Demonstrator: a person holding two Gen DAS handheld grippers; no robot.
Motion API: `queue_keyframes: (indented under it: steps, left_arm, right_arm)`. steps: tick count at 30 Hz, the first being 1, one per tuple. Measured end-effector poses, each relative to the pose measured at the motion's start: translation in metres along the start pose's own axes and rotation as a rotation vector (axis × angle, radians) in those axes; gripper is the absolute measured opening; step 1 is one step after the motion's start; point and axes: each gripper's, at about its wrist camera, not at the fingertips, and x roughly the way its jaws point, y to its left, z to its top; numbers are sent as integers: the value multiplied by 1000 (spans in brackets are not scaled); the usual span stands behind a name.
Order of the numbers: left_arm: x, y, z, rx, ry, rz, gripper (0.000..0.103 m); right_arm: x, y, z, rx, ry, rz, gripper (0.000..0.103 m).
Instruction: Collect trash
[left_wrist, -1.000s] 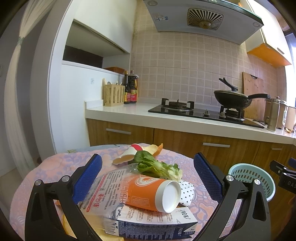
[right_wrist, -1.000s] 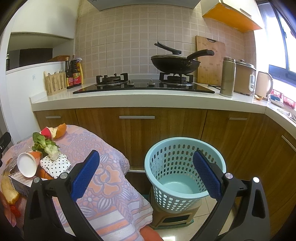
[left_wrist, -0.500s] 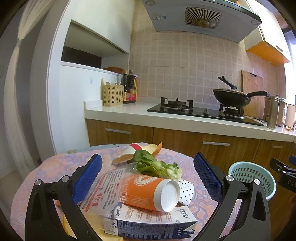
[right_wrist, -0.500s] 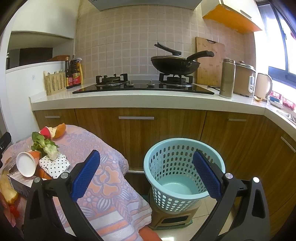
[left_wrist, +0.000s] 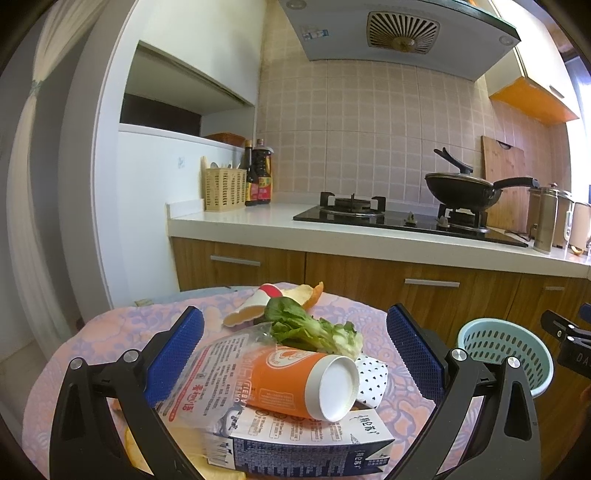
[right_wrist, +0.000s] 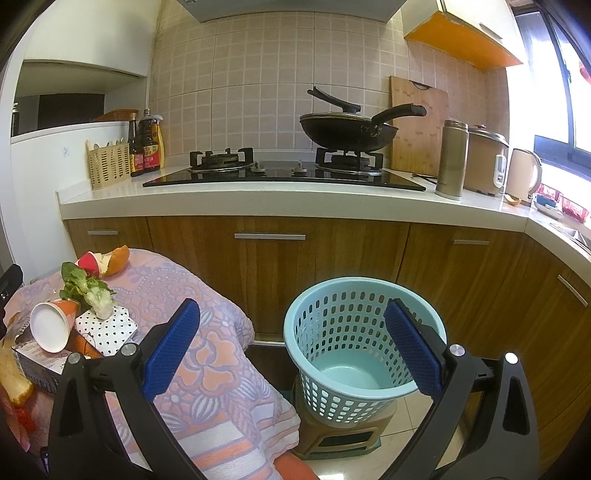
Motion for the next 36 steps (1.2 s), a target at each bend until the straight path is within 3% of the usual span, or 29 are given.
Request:
queue_keyframes:
  steps: [32, 36]
  left_arm:
    - [0, 1, 1, 0, -5, -5, 96]
    - [-2, -1, 7, 6, -3, 4, 96]
  right_arm:
    - [4, 4, -1, -1, 9, 12, 95]
    - [0, 3, 5, 2, -1, 35, 88]
